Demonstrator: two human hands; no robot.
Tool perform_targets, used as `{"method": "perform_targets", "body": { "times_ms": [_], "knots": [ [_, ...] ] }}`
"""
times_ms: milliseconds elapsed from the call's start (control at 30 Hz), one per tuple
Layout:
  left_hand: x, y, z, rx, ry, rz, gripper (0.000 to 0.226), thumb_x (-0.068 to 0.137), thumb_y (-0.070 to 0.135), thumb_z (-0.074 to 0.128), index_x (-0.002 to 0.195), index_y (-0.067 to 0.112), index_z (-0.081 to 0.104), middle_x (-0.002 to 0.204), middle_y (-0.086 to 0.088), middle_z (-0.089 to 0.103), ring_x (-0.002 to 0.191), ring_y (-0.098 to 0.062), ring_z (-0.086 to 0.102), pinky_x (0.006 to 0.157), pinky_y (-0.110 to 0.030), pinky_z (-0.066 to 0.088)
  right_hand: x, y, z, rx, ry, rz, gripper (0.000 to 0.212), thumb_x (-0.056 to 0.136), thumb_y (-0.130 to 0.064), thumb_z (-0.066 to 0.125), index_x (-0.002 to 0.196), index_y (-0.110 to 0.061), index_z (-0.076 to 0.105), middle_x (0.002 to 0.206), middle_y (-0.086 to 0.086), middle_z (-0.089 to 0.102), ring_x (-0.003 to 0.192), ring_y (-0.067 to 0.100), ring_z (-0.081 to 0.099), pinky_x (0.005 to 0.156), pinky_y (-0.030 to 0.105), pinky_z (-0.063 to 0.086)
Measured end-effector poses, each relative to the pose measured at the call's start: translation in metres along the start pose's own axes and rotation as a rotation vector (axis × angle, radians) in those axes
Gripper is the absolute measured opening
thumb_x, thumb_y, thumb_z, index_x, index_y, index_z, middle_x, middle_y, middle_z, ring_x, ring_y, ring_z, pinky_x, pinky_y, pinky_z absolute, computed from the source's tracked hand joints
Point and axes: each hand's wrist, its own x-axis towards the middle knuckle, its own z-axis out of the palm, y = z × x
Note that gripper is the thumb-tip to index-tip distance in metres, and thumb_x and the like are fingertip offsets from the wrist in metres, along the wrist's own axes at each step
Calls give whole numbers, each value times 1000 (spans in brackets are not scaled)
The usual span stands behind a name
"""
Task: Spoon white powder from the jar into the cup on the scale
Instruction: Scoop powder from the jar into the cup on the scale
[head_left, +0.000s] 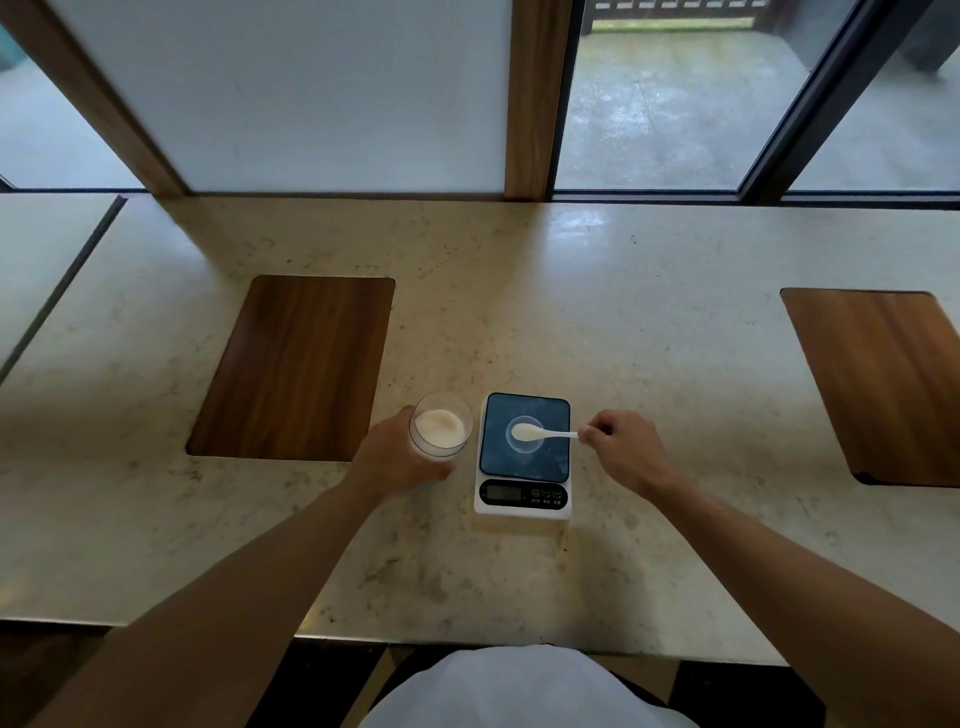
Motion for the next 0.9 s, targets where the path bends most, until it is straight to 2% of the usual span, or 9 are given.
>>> {"method": "perform_targets", "body": {
  "times_ms": [367,900],
  "knots": [
    [-3,2,-2,-25,6,-4,85,62,41,92,136,20,54,126,0,68,113,-22,64,99,-42,53,0,-5,2,-54,8,-16,20,96,-21,59,91,-8,74,66,-6,60,58,8,53,51,19,33],
    [-3,8,-3,-35,-9,-11,83,64,37,91,136,19,54,126,-1,68,114,-23,64,100,-42,52,0,-7,3,-59,58,-53,19,94,-21,61,80,-13,70,63,-6,60,54,9,52,50,22,35]
  ]
}}
